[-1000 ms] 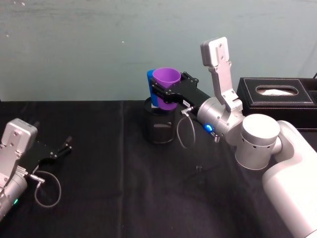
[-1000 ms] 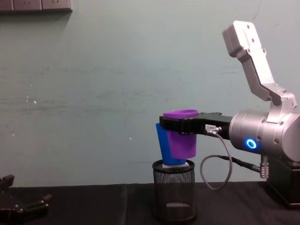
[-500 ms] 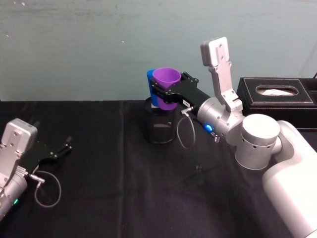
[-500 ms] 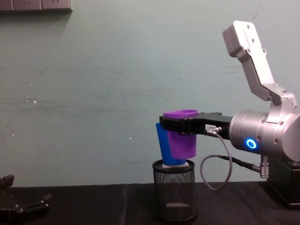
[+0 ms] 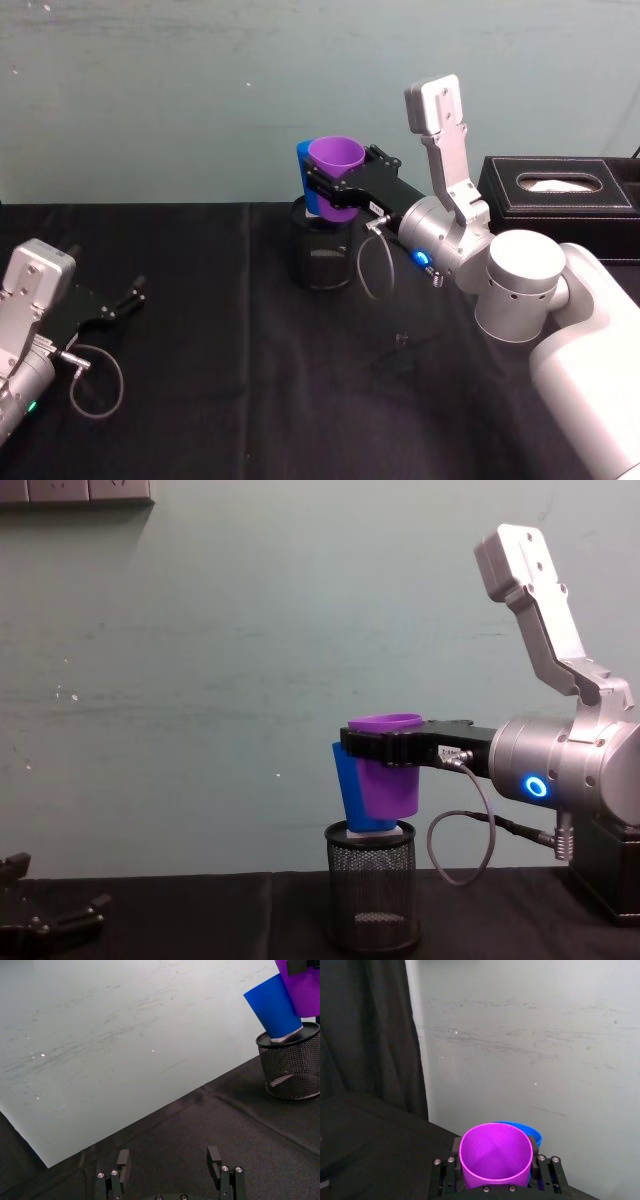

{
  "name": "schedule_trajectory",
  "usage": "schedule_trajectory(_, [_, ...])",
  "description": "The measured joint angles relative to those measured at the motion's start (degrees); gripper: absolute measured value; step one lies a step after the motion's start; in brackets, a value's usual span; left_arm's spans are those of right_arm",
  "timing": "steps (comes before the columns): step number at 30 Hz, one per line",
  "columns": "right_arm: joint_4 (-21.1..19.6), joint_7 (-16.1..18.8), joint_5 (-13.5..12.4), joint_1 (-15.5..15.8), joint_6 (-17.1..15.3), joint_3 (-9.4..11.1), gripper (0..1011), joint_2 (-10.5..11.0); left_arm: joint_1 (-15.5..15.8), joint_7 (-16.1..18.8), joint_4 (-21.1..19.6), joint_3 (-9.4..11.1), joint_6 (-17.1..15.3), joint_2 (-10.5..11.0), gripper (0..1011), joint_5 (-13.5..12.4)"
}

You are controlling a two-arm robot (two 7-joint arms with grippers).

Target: Pick up one cup with a gripper and tap it against the other cup.

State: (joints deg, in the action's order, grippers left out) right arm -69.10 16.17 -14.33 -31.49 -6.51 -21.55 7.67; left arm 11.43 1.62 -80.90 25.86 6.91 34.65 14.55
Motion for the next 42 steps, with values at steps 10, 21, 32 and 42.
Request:
schedule_trajectory(10, [0.0,0.0,0.0,0.0,0.0,0.0,736,0.0,0.0,0.0,0.0,0.0,0.0,0.0,1000,0.0])
schedule_trajectory(21, [0.0,0.0,0.0,0.0,0.0,0.0,736,0.0,0.0,0.0,0.0,0.0,0.0,0.0,1000,0.0])
schedule_trajectory(32, [0.0,0.0,0.0,0.0,0.0,0.0,736,0.0,0.0,0.0,0.0,0.0,0.0,0.0,1000,0.0])
schedule_trajectory(42, [0.0,0.0,0.0,0.0,0.0,0.0,736,0.0,0.0,0.0,0.0,0.0,0.0,0.0,1000,0.0])
